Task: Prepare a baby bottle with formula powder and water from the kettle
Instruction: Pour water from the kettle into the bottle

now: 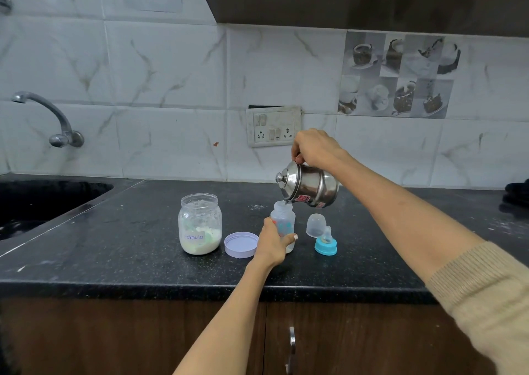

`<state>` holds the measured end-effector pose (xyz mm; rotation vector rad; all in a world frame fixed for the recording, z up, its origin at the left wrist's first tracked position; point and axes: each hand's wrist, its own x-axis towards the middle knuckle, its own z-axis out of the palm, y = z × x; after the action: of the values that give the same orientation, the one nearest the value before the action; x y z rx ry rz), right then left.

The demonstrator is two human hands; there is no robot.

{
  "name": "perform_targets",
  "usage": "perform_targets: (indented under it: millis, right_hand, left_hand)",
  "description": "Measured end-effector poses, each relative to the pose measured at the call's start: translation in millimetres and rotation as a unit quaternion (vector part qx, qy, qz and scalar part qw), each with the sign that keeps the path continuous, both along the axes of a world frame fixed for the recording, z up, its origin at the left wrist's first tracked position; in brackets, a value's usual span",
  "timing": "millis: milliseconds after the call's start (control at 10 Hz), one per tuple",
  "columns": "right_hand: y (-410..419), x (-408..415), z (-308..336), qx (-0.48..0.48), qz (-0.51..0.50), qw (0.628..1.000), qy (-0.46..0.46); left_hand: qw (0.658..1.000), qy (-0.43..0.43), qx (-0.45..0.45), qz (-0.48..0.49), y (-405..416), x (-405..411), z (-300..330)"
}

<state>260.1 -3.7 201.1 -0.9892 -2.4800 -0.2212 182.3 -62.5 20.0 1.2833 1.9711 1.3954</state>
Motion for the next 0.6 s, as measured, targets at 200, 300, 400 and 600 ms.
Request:
perform_targets:
  millis: [200, 300, 400, 600]
  right_hand:
    - [-2.7, -5.2, 1.7, 0.016, 0.002, 1.0, -0.023]
    - [-4.9, -6.3, 2.3, 0.025, 0.006, 0.999, -0.032]
    - [-6.2, -7.9, 2.8, 0.031, 0.013, 0.999, -0.04]
    - [-8.4, -10.1, 3.1, 0.038, 0.016, 0.998, -0.052]
  left_hand:
    - [1.0, -0.005, 0.003, -0.001, -1.0, 0.5, 0.5]
    - [1.0, -0.004, 0.004, -0.003, -1.1, 0.7, 0.3]
    - [1.0, -0.007, 0.003, -0.002, -0.9, 0.2, 0.1]
    - [1.0, -0.007, 0.0, -0.002, 0.0, -0.3, -0.8]
